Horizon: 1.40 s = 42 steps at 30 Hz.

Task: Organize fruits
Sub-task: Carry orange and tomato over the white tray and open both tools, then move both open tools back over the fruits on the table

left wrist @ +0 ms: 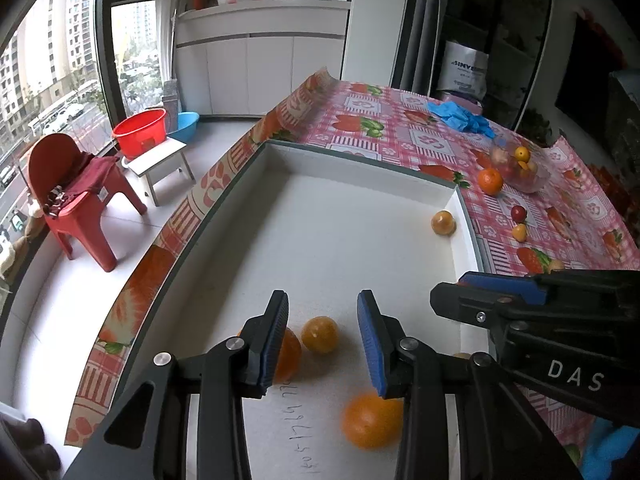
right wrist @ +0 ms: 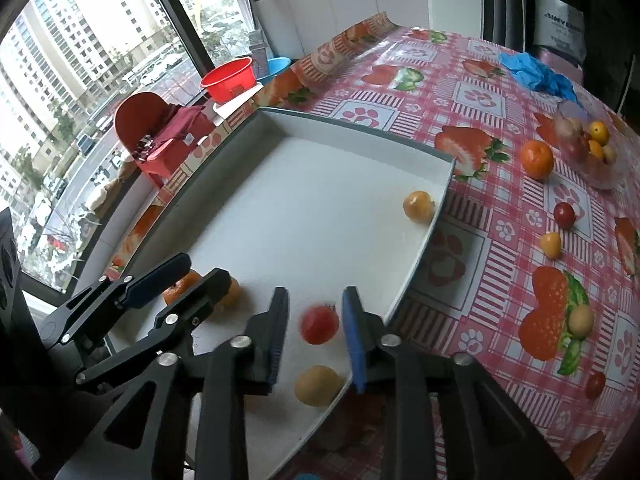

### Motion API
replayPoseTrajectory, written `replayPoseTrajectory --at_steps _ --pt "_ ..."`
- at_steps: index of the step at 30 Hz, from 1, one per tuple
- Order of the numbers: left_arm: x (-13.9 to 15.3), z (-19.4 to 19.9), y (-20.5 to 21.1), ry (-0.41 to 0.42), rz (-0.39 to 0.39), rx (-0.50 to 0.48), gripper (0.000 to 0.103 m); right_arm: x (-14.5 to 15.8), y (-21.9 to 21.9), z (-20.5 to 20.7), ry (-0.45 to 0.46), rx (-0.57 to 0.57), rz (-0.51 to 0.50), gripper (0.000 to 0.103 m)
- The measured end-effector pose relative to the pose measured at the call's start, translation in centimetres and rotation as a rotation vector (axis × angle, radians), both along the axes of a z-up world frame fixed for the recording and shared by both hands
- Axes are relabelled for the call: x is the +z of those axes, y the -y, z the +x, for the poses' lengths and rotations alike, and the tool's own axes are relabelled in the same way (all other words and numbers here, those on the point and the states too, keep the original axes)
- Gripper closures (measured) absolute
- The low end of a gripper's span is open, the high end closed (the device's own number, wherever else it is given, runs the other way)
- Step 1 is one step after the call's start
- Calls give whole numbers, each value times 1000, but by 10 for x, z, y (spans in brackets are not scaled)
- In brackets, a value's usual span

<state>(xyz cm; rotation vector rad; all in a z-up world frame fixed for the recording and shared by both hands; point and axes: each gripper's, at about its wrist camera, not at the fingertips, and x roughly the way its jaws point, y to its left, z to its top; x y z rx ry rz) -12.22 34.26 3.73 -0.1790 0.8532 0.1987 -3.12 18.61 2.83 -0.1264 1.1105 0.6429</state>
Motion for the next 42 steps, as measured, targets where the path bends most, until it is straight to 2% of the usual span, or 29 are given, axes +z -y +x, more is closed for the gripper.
replayPoseTrajectory --at_steps 1,2,3,5,7,13,16,17,20,26,42 --pt "0 0 0 -3 5 4 65 1 1 0 1 -5 2 53" --pt "-1 0 -1 -12 14 17 64 2 3 1 1 -10 9 40" --pt "-2 1 -2 -19 16 24 59 3 5 1 -1 -13 21 33" --pt "-1 -1 -4 -15 21 43 33 8 9 2 4 -21 36 26" --pt "1 -4 -6 -8 32 66 21 12 13 2 6 -23 49 23" --pt "6 -2 -7 -39 8 79 20 22 27 0 25 -48 62 17" --pt "10 -1 -4 -47 -19 79 20 26 40 0 53 -79 55 7" --pt "12 -2 -3 -48 -27 76 20 27 44 0 61 -91 56 0" --pt "19 -3 6 -41 -19 65 20 32 64 0 79 -132 79 0" --pt "28 -2 35 -49 21 7 20 30 103 1 58 -193 109 0" --pt "46 6 110 -70 98 -120 20 3 218 0 18 -402 58 0"
